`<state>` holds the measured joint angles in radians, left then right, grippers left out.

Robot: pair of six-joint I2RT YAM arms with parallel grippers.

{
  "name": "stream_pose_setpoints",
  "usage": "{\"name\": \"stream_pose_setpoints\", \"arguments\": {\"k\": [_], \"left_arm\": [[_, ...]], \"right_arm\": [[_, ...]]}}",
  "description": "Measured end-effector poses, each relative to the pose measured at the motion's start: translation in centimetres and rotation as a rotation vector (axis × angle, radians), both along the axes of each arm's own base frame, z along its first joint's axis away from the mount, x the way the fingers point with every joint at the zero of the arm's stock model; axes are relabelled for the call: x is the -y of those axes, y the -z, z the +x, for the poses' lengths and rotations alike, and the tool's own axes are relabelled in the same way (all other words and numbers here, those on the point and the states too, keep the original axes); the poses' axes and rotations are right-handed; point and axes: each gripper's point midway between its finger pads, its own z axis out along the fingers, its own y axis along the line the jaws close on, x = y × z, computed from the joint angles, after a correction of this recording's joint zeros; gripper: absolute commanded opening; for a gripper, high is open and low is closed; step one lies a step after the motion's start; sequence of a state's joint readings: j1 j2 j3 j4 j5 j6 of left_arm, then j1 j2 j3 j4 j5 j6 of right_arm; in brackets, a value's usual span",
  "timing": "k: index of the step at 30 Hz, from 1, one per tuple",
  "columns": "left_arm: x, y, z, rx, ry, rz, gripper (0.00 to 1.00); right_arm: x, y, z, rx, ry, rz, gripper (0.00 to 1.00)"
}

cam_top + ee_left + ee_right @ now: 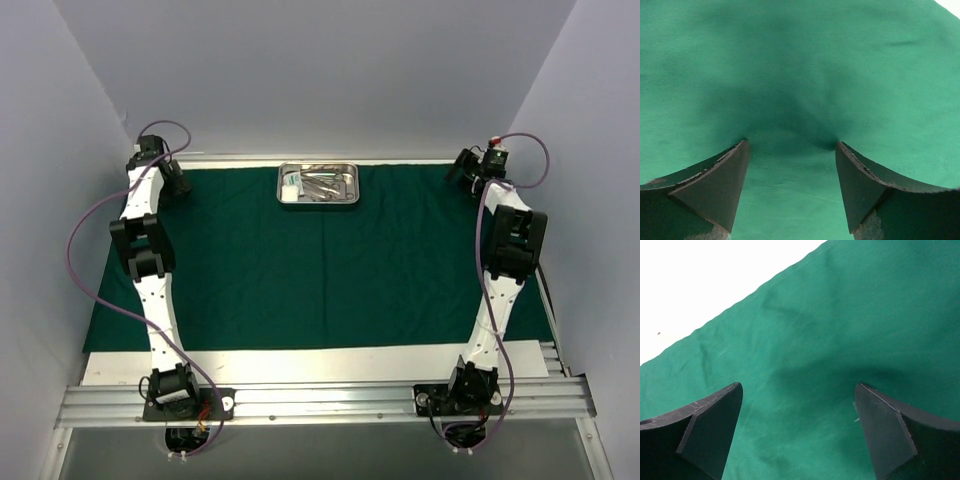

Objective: Open and lay out the surgical kit

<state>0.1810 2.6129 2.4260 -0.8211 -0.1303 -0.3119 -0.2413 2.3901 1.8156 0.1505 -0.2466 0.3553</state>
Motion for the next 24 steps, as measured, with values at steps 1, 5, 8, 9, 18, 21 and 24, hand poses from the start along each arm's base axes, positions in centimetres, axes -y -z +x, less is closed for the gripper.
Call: {"name": "stream_pose_setpoints", "arguments": {"k": [1, 5, 8, 9, 18, 21, 24], "left_arm": [[-0.4, 0.0, -0.2, -0.008, -0.010, -0.002, 0.79], [-1.7, 0.2, -0.8, -0.018, -0.044, -0.016, 0.79], [-2.1, 0.2, -1.0, -0.017, -0.061, -0.023, 0.80], [-2.3, 0.2, -1.0, -0.015, -0.069, -0.028, 0.80], [-4.8, 0.1, -1.8, 0.003, -0.165, -0.085, 0.79], [-5.8, 0.0, -2.1, 0.004, -0.187, -0.087, 0.79], [-6.4, 0.0, -2.3, 0.005, -0.198, -0.089, 0.80]], "right_arm": [[0.4, 0.1, 0.1, 0.000, 0.008, 0.001, 0.91], [2.2, 0.1, 0.4, 0.011, 0.037, 0.001, 0.91], [3.2, 0.1, 0.5, 0.015, 0.057, 0.001, 0.91], [3.6, 0.1, 0.5, 0.018, 0.064, 0.000, 0.91], [6.4, 0.1, -0.1, 0.007, 0.129, -0.024, 0.91], [7.0, 0.1, -0.4, -0.009, 0.147, -0.041, 0.91], [7.1, 0.2, -0.5, -0.021, 0.143, -0.062, 0.91]]}}
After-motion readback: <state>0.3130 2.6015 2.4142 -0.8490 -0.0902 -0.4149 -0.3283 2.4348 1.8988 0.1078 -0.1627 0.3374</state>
